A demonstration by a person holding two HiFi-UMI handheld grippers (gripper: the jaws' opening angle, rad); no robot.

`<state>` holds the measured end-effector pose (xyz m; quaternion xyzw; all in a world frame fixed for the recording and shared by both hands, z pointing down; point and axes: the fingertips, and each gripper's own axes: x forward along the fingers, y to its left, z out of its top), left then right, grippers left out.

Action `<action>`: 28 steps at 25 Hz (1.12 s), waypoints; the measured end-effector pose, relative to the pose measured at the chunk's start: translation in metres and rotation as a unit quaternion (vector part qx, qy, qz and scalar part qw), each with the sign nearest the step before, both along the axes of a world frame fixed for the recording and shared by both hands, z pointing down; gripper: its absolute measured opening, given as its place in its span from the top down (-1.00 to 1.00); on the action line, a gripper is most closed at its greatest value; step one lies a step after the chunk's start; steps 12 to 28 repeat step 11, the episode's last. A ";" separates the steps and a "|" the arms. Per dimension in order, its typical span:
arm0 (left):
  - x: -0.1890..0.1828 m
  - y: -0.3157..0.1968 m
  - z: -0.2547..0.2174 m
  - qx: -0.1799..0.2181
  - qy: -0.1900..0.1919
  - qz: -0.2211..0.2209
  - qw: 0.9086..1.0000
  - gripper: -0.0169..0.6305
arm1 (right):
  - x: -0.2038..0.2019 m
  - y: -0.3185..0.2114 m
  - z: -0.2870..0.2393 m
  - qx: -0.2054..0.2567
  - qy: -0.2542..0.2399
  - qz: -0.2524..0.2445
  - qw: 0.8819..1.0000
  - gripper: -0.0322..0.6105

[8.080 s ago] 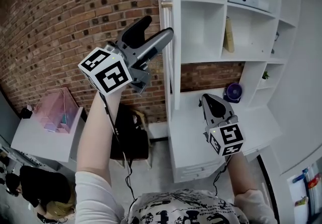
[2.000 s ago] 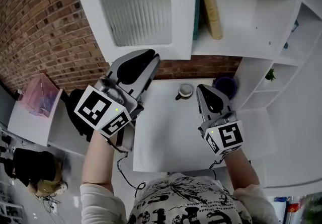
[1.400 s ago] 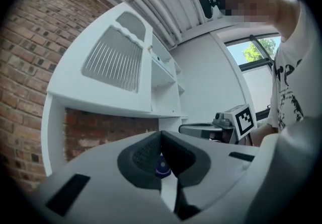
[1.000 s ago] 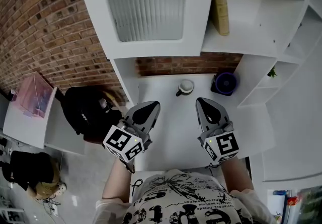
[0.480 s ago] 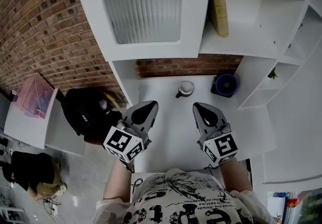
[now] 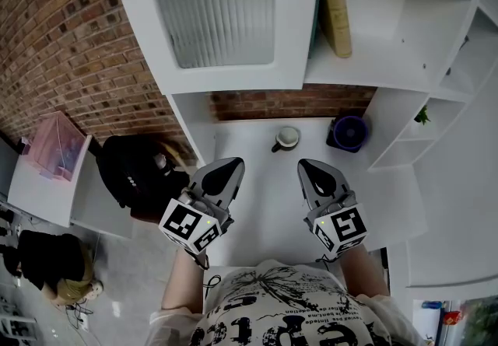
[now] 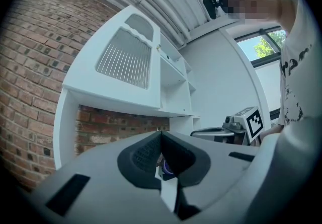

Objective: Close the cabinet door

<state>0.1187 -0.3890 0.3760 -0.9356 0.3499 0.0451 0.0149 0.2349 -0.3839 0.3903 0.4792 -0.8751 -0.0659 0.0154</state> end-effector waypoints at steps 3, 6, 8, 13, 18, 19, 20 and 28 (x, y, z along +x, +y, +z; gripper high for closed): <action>0.001 0.003 0.004 0.002 -0.005 -0.004 1.000 0.91 | 0.001 0.000 0.001 0.002 0.000 -0.004 1.000 0.86; -0.001 0.006 0.005 0.003 -0.001 -0.010 1.000 0.91 | 0.001 0.001 0.003 0.004 0.002 -0.007 1.000 0.86; -0.001 0.007 0.006 0.001 0.000 -0.013 1.000 0.91 | 0.001 0.002 0.005 0.001 0.002 -0.007 1.000 0.86; -0.003 0.008 0.008 0.001 0.003 -0.017 1.000 0.91 | 0.000 0.002 0.007 0.000 0.005 -0.007 1.000 0.86; -0.003 0.008 0.008 0.001 0.003 -0.017 1.000 0.91 | 0.000 0.002 0.007 0.000 0.005 -0.007 1.000 0.86; -0.003 0.008 0.008 0.001 0.003 -0.017 1.000 0.91 | 0.000 0.002 0.007 0.000 0.005 -0.007 1.000 0.86; -0.003 0.008 0.008 0.001 0.003 -0.017 1.000 0.91 | 0.000 0.002 0.007 0.000 0.005 -0.007 1.000 0.86; -0.003 0.008 0.008 0.001 0.003 -0.017 1.000 0.91 | 0.000 0.002 0.007 0.000 0.005 -0.007 1.000 0.86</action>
